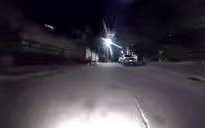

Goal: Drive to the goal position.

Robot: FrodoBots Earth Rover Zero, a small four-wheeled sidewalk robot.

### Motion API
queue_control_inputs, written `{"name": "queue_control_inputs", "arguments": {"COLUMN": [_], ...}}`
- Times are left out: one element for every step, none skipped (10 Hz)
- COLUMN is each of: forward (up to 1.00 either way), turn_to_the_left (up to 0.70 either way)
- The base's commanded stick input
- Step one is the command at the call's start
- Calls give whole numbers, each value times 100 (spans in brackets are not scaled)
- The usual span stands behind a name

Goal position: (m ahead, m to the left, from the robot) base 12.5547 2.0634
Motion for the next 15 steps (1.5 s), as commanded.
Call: {"name": "queue_control_inputs", "arguments": {"forward": [95,95,95,95,95,95,95,95,95,95,95,95,95,95,95], "turn_to_the_left": [5,5,5,5,5,5,5,5,5,5,5,5,0,-16,-37]}}
